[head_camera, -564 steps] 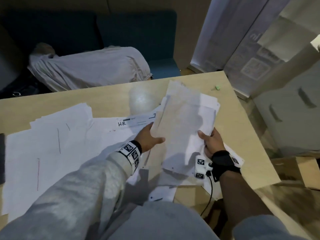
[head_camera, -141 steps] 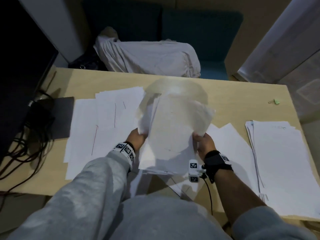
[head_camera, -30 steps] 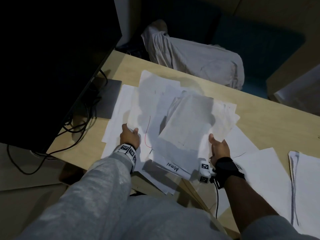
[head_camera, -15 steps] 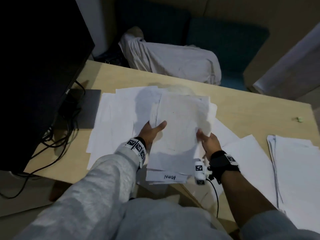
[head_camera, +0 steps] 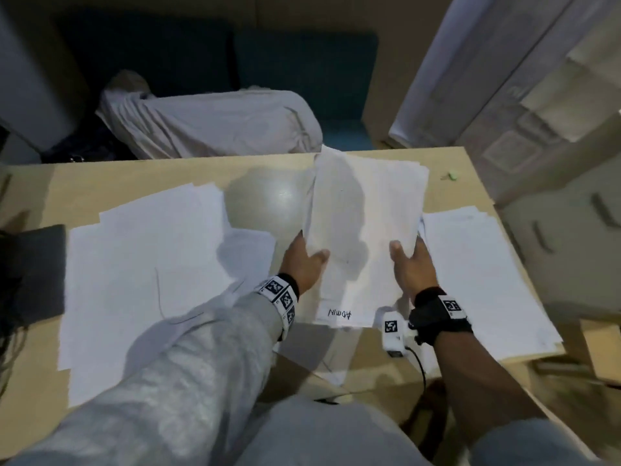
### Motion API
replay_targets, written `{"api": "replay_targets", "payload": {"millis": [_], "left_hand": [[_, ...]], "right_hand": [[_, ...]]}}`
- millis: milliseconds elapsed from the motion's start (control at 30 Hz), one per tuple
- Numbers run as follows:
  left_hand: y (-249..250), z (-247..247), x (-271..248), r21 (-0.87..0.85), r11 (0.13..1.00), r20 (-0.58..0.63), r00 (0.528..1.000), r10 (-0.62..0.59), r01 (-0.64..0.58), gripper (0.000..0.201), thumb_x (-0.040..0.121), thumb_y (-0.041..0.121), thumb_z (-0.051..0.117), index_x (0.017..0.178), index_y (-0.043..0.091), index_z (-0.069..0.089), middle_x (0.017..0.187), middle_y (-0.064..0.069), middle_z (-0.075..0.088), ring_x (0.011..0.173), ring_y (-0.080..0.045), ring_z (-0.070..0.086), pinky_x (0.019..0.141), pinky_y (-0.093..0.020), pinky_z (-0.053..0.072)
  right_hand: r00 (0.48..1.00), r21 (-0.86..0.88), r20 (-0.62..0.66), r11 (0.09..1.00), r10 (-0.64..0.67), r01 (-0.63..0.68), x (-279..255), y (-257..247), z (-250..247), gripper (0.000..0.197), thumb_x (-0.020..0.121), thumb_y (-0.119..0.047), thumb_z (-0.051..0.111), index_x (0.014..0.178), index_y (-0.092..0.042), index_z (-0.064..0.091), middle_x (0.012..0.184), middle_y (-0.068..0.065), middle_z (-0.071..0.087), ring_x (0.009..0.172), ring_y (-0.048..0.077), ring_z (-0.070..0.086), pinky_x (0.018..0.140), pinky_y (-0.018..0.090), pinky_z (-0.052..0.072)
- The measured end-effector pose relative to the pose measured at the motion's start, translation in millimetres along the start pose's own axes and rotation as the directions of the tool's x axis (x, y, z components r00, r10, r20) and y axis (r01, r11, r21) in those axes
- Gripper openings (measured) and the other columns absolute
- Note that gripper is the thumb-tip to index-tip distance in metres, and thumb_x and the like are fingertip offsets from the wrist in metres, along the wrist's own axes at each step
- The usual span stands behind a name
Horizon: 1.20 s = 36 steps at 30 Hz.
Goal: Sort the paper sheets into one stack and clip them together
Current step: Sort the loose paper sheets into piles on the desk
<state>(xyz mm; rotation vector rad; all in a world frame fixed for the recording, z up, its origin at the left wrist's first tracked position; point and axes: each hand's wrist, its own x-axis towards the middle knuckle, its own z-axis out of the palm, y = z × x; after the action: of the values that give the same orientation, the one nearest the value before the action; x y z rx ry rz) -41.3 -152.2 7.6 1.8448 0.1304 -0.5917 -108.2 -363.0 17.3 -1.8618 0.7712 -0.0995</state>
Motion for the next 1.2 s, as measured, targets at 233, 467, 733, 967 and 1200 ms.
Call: {"api": "replay_targets", "payload": {"millis": [233, 467, 733, 967, 1200], "left_hand": [[19, 107, -3, 0.084, 0.996, 0.268, 0.963, 0.02, -0.044, 0.048, 0.092, 0.026, 0.061, 0.135, 0.017, 0.041, 0.135, -0.003, 0.055, 0.12, -0.022, 0.054, 0.102, -0.036, 0.044], [14, 162, 0, 0.103, 0.994, 0.381, 0.924, -0.015, -0.026, 0.036, 0.09, 0.002, 0.057, 0.122, 0.018, 0.053, 0.114, 0.0, 0.063, 0.097, -0.018, 0.06, 0.076, -0.024, 0.05], [-29, 107, 19, 0.805, 0.576, -0.113, 0.99, -0.084, 0.141, 0.097, 0.065, 0.048, 0.08, 0.142, 0.02, 0.026, 0.142, -0.004, 0.024, 0.13, -0.027, 0.027, 0.09, -0.044, 0.044], [-38, 87, 28, 0.753, 0.644, -0.071, 0.989, -0.126, 0.136, 0.063, 0.07, 0.027, 0.082, 0.122, 0.021, 0.045, 0.13, -0.009, 0.042, 0.123, -0.03, 0.042, 0.092, -0.044, 0.047], [-52, 73, 24, 0.701, 0.701, -0.075, 0.991, -0.113, 0.133, 0.021, 0.075, 0.014, 0.06, 0.06, 0.028, 0.059, 0.104, -0.001, 0.054, 0.102, -0.023, 0.06, 0.088, -0.038, 0.054]], "right_hand": [[0.965, -0.231, -0.24, 0.96, 0.103, -0.16, 12, 49, -120, 0.037, 0.092, -0.02, 0.058, 0.128, -0.012, 0.054, 0.113, 0.01, 0.061, 0.095, 0.021, 0.053, 0.08, 0.023, 0.036], [0.913, -0.286, -0.365, 0.911, 0.184, -0.298, 47, 105, -232, 0.033, 0.091, -0.02, 0.06, 0.123, -0.015, 0.057, 0.111, 0.011, 0.062, 0.1, 0.028, 0.058, 0.089, 0.031, 0.041], [0.896, -0.67, -0.422, 0.618, 0.138, -0.411, 83, 122, -256, 0.05, 0.084, -0.037, 0.058, 0.127, -0.014, 0.049, 0.126, 0.023, 0.056, 0.114, 0.044, 0.053, 0.097, 0.051, 0.045], [0.967, -0.712, 0.052, 0.67, -0.249, 0.211, 70, 86, -127, 0.042, 0.085, -0.018, 0.064, 0.126, -0.013, 0.057, 0.122, 0.016, 0.059, 0.113, 0.037, 0.052, 0.096, 0.042, 0.039], [0.944, -0.822, 0.329, 0.501, 0.033, 0.269, 75, 69, -41, 0.088, 0.078, -0.038, 0.072, 0.147, -0.01, 0.026, 0.147, 0.012, 0.037, 0.132, 0.031, 0.039, 0.104, 0.039, 0.036]]}}
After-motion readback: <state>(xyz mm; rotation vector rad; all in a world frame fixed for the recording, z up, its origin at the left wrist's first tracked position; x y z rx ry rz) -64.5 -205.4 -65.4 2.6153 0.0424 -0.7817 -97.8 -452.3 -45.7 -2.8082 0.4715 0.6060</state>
